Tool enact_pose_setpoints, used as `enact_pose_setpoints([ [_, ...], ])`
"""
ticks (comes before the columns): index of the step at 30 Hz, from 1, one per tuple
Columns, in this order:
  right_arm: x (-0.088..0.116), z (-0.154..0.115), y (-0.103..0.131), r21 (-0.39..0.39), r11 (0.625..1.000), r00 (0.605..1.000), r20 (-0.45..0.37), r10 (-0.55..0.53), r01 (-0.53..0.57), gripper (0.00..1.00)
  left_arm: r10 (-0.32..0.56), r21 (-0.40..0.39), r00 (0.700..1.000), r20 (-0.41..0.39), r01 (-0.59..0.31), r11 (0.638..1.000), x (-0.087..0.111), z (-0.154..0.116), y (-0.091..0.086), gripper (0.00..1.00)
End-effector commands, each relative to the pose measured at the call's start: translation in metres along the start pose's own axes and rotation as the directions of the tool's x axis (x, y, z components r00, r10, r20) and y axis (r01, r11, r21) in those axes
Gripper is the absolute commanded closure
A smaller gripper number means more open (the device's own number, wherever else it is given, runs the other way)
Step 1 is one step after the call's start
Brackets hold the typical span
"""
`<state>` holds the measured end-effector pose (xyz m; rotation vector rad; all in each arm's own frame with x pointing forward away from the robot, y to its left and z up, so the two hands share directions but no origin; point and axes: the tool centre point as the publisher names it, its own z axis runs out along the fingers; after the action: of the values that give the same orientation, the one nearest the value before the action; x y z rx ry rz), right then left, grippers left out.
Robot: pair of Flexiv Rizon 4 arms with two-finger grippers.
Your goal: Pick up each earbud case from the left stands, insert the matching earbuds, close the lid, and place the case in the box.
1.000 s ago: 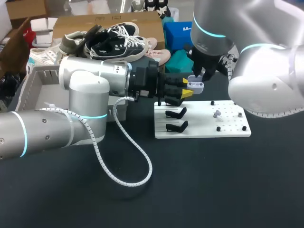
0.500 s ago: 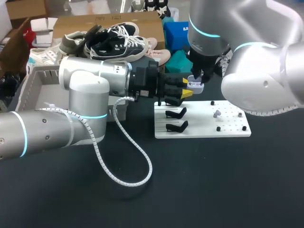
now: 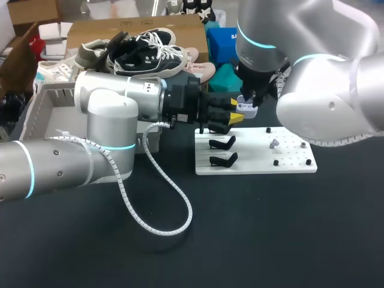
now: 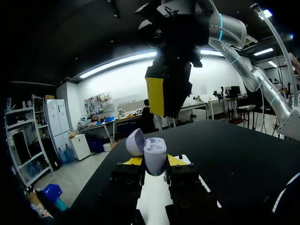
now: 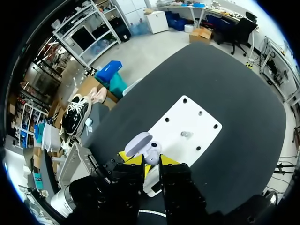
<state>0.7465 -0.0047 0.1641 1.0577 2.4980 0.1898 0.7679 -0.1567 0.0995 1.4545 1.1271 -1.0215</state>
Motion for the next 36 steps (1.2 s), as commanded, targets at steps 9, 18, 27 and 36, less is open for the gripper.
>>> enact_pose_setpoints([
  [9,0.000,0.008,0.002,-0.004,1.000,1.000,-0.001,0.008,-0.008,1.00,0.002,0.000,1.000,0.002,-0.002,1.000,0.001,0.000,0.000,1.00],
  [18,-0.002,0.011,0.003,-0.001,1.000,1.000,-0.005,0.008,-0.008,1.00,0.002,0.000,1.000,0.002,-0.002,1.000,0.001,0.000,0.000,1.00],
  [27,-0.002,0.014,0.005,0.002,1.000,1.000,-0.008,0.009,-0.009,1.00,0.002,0.000,1.000,0.002,-0.002,1.000,0.001,0.000,0.000,1.00],
  [36,-0.003,0.017,0.008,0.009,1.000,1.000,-0.011,0.003,-0.003,1.00,0.002,0.000,1.000,0.002,-0.002,1.000,0.001,0.000,0.000,1.00],
])
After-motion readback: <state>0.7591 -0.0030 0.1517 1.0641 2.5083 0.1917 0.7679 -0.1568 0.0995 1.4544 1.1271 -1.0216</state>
